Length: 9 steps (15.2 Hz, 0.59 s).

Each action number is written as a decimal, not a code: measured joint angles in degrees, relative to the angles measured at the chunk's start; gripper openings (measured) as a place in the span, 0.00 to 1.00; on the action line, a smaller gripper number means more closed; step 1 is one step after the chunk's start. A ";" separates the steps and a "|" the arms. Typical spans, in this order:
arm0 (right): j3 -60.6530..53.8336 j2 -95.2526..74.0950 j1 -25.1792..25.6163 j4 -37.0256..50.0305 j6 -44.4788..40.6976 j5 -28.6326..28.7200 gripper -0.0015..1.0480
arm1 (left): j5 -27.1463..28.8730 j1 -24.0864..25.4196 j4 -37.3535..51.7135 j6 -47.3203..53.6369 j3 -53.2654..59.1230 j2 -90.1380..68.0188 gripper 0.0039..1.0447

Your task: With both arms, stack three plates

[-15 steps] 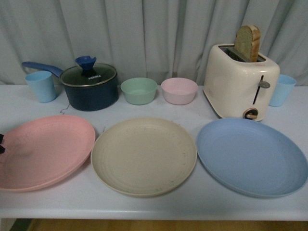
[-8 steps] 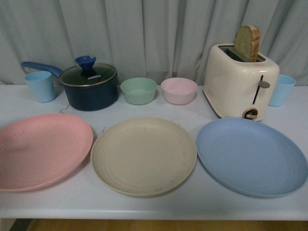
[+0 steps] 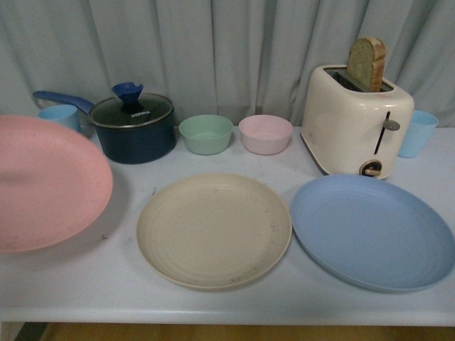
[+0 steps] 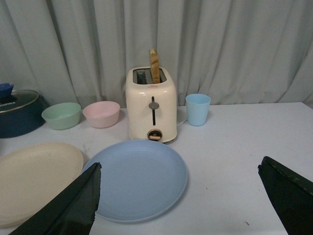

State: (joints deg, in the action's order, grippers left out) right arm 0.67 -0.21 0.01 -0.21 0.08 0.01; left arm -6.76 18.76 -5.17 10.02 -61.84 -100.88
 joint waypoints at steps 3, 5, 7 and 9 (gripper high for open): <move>0.00 0.00 0.00 0.00 0.00 0.02 0.94 | 2.19 -7.65 -1.03 -5.40 0.00 5.62 0.02; 0.00 0.00 0.00 0.02 0.00 0.02 0.94 | 2.95 -10.71 -0.98 -7.67 0.00 6.27 0.02; 0.00 0.00 0.00 0.00 0.00 0.00 0.94 | 4.96 -17.07 -0.96 -11.85 0.57 6.01 0.02; 0.00 0.00 0.00 0.02 0.00 0.02 0.94 | 7.28 -24.96 -0.66 -16.09 0.94 2.97 0.02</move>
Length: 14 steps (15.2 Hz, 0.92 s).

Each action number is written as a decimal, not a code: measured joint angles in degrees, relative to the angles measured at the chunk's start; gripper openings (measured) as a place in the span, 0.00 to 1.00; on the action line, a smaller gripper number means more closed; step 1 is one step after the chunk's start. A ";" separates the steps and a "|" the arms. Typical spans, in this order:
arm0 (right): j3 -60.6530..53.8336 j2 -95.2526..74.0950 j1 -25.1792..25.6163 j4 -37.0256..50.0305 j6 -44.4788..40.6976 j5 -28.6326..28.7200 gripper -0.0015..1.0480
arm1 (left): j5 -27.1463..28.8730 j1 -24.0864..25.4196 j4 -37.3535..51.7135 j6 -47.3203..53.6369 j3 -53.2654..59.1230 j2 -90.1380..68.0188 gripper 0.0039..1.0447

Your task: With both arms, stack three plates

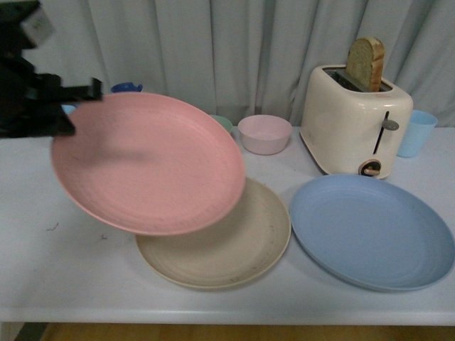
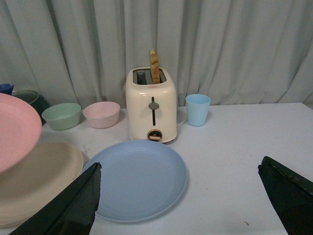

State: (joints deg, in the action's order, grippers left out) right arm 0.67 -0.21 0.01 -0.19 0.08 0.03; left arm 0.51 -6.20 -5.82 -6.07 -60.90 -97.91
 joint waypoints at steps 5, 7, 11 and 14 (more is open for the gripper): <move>0.00 0.00 0.00 -0.02 0.00 -0.02 0.94 | 1.03 -9.84 1.16 -5.14 -2.51 -10.58 0.02; 0.00 0.00 0.00 -0.02 0.00 0.00 0.94 | 0.59 -9.53 1.05 -5.53 -4.68 -12.31 0.02; 0.00 0.00 0.00 0.00 0.00 0.00 0.94 | -1.18 -7.41 0.90 -4.13 -6.21 -14.38 0.02; 0.00 0.00 0.00 0.00 0.00 0.00 0.94 | -1.70 -5.53 0.98 -2.71 -6.27 -14.67 0.02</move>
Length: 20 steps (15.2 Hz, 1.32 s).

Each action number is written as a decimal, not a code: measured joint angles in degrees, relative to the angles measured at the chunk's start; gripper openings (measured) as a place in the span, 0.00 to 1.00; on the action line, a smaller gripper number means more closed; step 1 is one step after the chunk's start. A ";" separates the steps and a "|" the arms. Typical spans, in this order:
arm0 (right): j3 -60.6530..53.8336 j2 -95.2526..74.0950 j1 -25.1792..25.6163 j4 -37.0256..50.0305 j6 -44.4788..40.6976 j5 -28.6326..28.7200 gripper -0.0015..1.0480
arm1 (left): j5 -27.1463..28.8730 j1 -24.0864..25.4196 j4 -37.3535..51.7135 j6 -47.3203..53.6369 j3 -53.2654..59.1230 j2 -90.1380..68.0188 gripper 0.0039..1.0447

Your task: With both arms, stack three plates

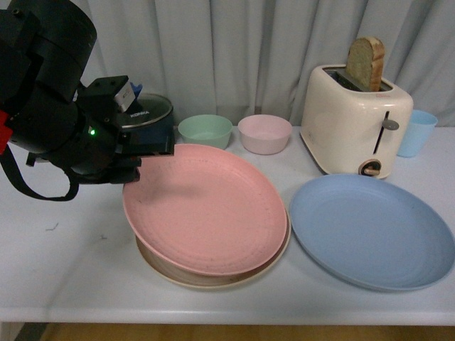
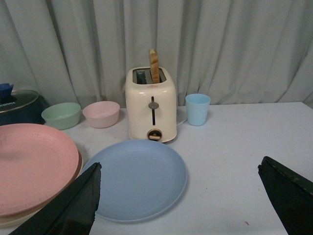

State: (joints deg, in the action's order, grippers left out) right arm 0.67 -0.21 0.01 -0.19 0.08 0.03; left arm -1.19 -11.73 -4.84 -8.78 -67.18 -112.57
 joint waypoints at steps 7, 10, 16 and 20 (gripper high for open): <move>0.00 0.00 0.00 0.00 0.00 -0.02 0.94 | -1.16 0.33 1.49 -0.15 -0.35 -1.64 0.44; 0.00 0.00 0.00 0.00 0.00 0.00 0.94 | -0.22 0.33 2.99 3.54 2.64 3.15 0.77; 0.00 0.00 0.00 0.00 0.00 0.00 0.94 | 3.23 -3.58 32.06 13.27 24.04 37.73 0.89; 0.00 0.00 0.00 0.00 0.00 0.00 0.94 | 12.22 1.53 46.64 9.35 42.97 43.32 0.45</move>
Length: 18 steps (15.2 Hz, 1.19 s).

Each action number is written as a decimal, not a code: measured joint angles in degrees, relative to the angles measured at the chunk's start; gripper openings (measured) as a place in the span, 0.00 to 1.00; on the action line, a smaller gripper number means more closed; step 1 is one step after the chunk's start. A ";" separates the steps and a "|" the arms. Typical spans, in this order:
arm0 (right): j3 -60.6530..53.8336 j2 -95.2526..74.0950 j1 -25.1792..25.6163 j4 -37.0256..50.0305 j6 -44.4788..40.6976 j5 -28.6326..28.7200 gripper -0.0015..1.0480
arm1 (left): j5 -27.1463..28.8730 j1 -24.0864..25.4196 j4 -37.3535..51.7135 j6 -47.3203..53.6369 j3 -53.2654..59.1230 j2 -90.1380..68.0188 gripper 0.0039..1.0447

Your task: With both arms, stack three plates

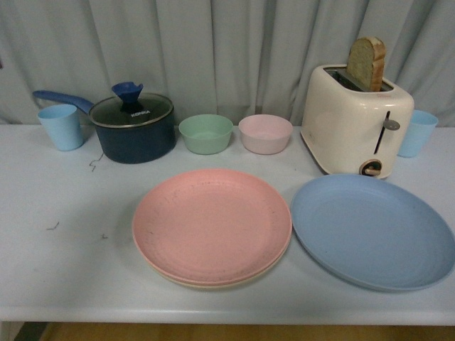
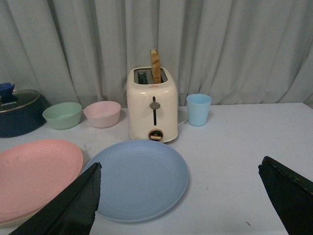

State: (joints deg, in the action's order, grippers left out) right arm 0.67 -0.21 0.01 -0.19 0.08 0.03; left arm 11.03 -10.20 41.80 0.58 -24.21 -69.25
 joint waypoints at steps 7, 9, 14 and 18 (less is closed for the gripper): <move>0.00 0.00 0.00 -0.02 0.00 0.00 0.94 | -5.25 4.85 0.76 -0.42 13.31 14.75 0.01; 0.00 0.00 0.00 0.00 0.00 0.00 0.94 | -7.74 6.36 -0.79 -0.42 15.85 19.98 0.01; 0.00 0.00 0.00 -0.02 0.00 0.00 0.94 | -11.04 10.08 -9.25 -0.50 21.14 32.98 0.01; 0.00 0.00 0.00 -0.02 0.00 0.00 0.94 | -11.02 10.08 -13.40 -0.50 23.56 40.39 0.01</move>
State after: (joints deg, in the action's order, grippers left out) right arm 0.67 -0.21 0.01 -0.21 0.08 0.03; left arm 0.01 -0.12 28.40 0.08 -0.64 -28.86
